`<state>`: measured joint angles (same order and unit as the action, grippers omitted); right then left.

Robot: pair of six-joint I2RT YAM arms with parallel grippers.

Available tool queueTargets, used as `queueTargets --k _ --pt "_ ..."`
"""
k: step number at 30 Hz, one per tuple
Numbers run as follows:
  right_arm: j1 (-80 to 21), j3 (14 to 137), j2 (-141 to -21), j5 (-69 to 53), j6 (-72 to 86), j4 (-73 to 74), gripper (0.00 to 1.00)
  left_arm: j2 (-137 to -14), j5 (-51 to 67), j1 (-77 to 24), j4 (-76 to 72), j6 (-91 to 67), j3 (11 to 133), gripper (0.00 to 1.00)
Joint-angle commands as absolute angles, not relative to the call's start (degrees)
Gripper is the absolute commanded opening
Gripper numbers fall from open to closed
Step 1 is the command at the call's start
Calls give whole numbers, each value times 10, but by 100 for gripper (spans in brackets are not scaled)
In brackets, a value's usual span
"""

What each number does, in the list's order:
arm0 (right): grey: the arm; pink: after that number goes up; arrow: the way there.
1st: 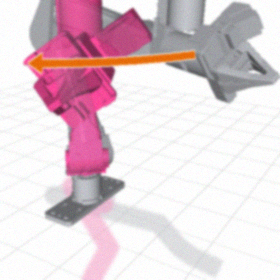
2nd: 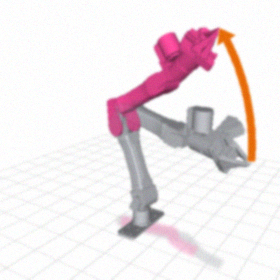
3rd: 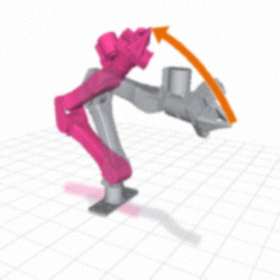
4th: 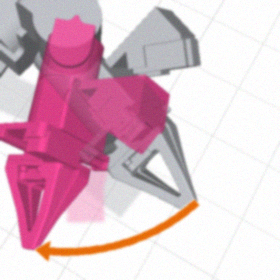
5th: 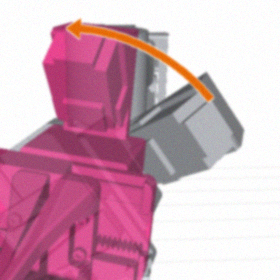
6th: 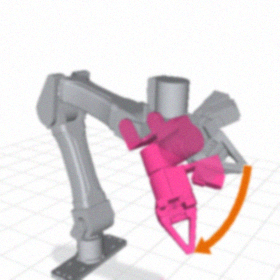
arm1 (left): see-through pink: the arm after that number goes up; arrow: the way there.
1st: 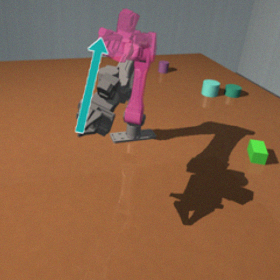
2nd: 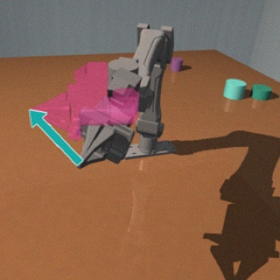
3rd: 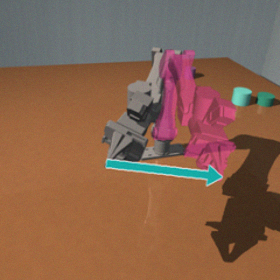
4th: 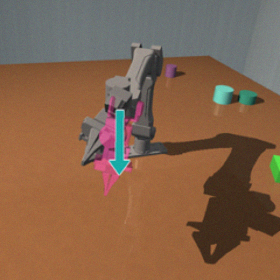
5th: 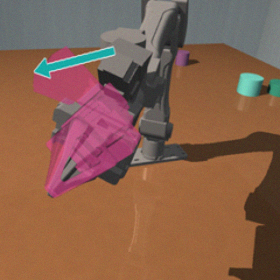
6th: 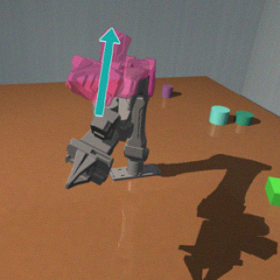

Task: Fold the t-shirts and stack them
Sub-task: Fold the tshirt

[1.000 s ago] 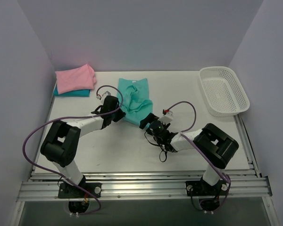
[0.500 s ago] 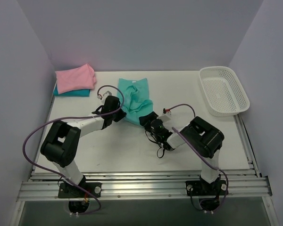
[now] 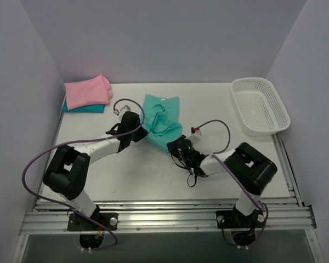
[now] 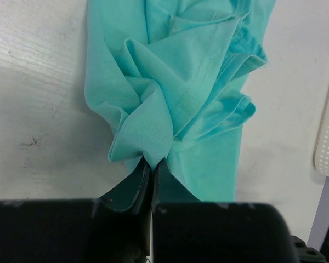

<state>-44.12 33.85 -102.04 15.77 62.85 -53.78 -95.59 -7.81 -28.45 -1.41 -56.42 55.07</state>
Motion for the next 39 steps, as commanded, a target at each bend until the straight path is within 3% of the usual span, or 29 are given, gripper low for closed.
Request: queueTargets --k 1,8,13,28,39 --pt "-459 359 -911 182 599 -412 0 -893 -107 -294 -12 -560 558 2" --pt "-487 467 -738 206 552 -210 0 -753 -123 -311 56 -555 566 2" --pt "-484 521 -723 229 528 -140 0 -722 -130 -310 75 -547 581 2" --pt "-489 448 -722 163 595 -184 0 -816 -68 -306 169 -452 709 2" --pt "-577 433 -715 111 649 -206 0 -733 -48 -310 199 -450 667 3"
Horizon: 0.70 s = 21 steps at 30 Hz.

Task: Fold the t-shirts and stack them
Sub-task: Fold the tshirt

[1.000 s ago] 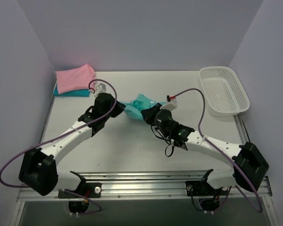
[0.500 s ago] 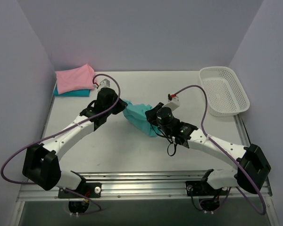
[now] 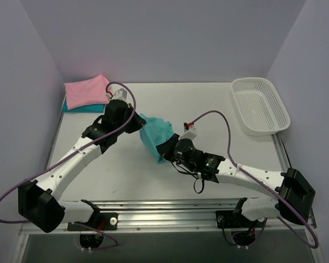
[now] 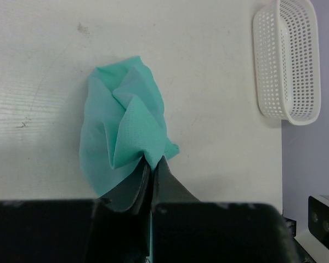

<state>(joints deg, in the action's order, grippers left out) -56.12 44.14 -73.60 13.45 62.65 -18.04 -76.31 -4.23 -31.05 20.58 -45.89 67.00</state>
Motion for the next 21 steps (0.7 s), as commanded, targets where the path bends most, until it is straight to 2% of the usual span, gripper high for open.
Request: queueTargets --k 1,8,12,17,21 --pt "-584 432 -720 106 649 -213 0 -728 -51 -311 200 -454 656 3" --pt "-585 386 -709 89 635 -224 0 -675 -78 -345 185 -503 544 2" --pt "-584 356 -681 70 616 -208 0 -607 -150 -395 212 -571 463 2" --pt "-585 303 -589 50 628 -147 0 -514 -233 -479 245 -658 377 2" --pt "-584 295 -488 97 616 -56 0 -496 -258 -503 291 -683 362 2"
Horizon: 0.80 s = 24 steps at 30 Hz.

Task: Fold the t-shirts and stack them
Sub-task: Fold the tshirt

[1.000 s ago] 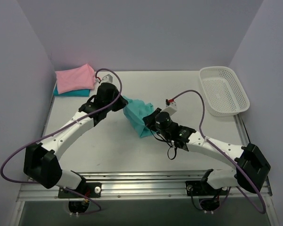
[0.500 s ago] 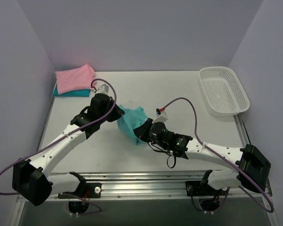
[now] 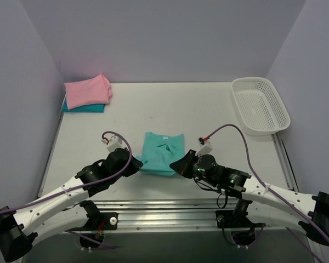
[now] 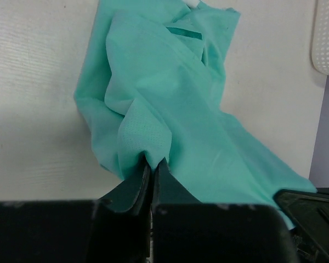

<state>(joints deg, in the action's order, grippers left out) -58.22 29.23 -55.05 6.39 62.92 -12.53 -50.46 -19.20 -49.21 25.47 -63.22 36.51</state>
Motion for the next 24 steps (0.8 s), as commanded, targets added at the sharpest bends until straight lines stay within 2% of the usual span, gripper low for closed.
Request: queueTargets --k 1,4,9,18,24 --pt "-584 303 -478 105 613 -37 0 -497 -260 -504 295 -686 361 2" --pt "-584 318 -467 122 600 12 0 -507 -262 -512 295 -698 364 2" --pt "-570 320 -487 114 592 6 0 -552 -293 -514 311 -695 406 2" --pt "-439 298 -540 -18 562 -55 0 -687 -329 -506 314 -654 542 3" --pt "-353 325 -571 -71 528 -52 0 -772 -295 -465 283 -615 622 3"
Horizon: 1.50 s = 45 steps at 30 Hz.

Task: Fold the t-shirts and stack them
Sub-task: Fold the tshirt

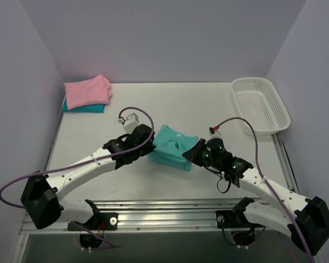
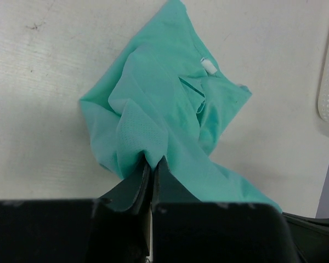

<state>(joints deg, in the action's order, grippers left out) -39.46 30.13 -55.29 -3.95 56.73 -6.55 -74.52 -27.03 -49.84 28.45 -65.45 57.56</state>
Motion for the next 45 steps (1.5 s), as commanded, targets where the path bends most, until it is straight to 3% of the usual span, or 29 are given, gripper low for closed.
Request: queueTargets --k 1,20,21,29,32,33,35,37,41,45 --pt "-339 329 -578 -81 523 -54 0 -781 -279 -456 275 -603 629 3" --pt "-169 455 -845 -177 482 -153 0 -1060 -90 -297 145 -468 869 2" --pt "-139 472 -864 -178 493 -169 0 -1124 -41 -287 118 -455 935 2" --pt "-88 462 -882 -126 512 -192 0 -1302 85 -281 114 -405 1142 4" --pt "-59 449 -888 -93 523 -209 0 -1354 128 -282 104 -394 1211 20" --pt "-50 445 -892 -87 526 -225 0 -1365 140 -282 101 -390 1227 35" --pt "-24 442 -910 -85 537 -227 0 -1392 146 -281 115 -376 1272 55" --pt "-14 439 -921 -61 537 -236 0 -1401 150 -281 111 -359 1284 94" --pt "31 425 -957 -50 560 -294 0 -1398 143 -279 111 -349 1273 94" --pt "48 488 -1020 -42 555 -325 0 -1344 138 -282 34 -350 1185 94"
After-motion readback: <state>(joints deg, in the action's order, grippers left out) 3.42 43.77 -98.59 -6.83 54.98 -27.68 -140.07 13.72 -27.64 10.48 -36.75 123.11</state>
